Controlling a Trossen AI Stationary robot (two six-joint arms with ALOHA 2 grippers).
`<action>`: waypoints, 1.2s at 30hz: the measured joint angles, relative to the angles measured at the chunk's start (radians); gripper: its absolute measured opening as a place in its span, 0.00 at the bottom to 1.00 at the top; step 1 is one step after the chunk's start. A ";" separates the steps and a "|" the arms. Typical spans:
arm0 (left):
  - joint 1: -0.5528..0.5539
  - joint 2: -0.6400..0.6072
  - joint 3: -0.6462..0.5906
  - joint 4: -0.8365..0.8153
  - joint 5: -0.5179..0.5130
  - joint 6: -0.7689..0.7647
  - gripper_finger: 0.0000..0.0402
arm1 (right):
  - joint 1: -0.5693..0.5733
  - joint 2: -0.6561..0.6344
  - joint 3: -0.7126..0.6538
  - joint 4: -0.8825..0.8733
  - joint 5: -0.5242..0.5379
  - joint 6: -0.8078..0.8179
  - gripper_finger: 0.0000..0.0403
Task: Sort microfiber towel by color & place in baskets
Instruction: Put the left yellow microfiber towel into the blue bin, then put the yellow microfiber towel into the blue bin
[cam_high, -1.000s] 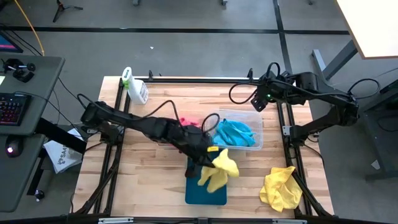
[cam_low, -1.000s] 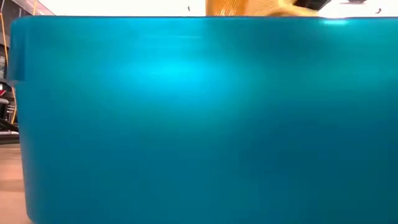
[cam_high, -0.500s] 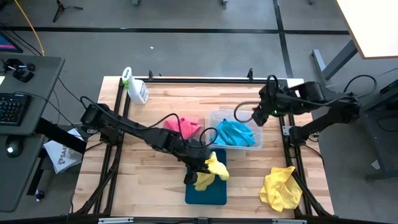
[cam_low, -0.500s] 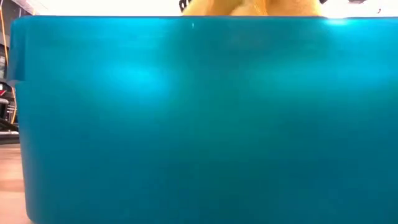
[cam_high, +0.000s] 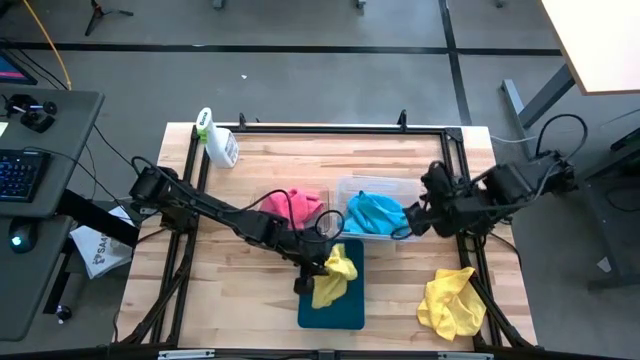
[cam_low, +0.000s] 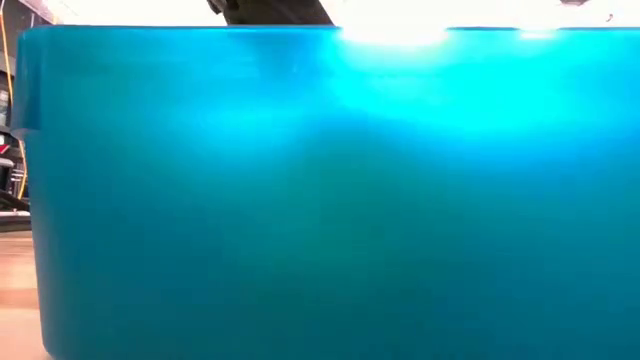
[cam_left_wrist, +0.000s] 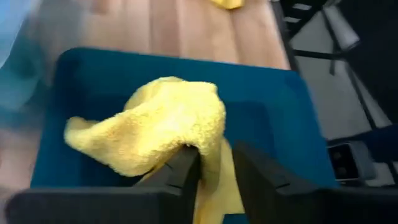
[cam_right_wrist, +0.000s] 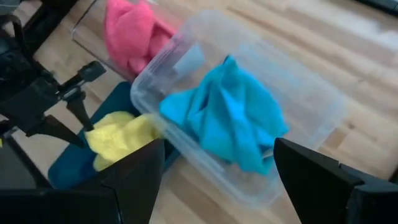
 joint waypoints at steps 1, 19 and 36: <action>0.000 0.000 0.008 -0.001 0.018 0.011 0.24 | 0.016 0.011 0.000 0.002 -0.001 0.023 0.74; 0.006 -0.001 0.216 -0.160 0.072 0.166 0.52 | 0.182 0.198 0.000 0.021 -0.339 0.037 0.74; -0.029 -0.107 0.231 -0.284 -0.167 0.059 0.52 | 0.318 0.209 -0.113 -0.004 -0.419 0.195 0.74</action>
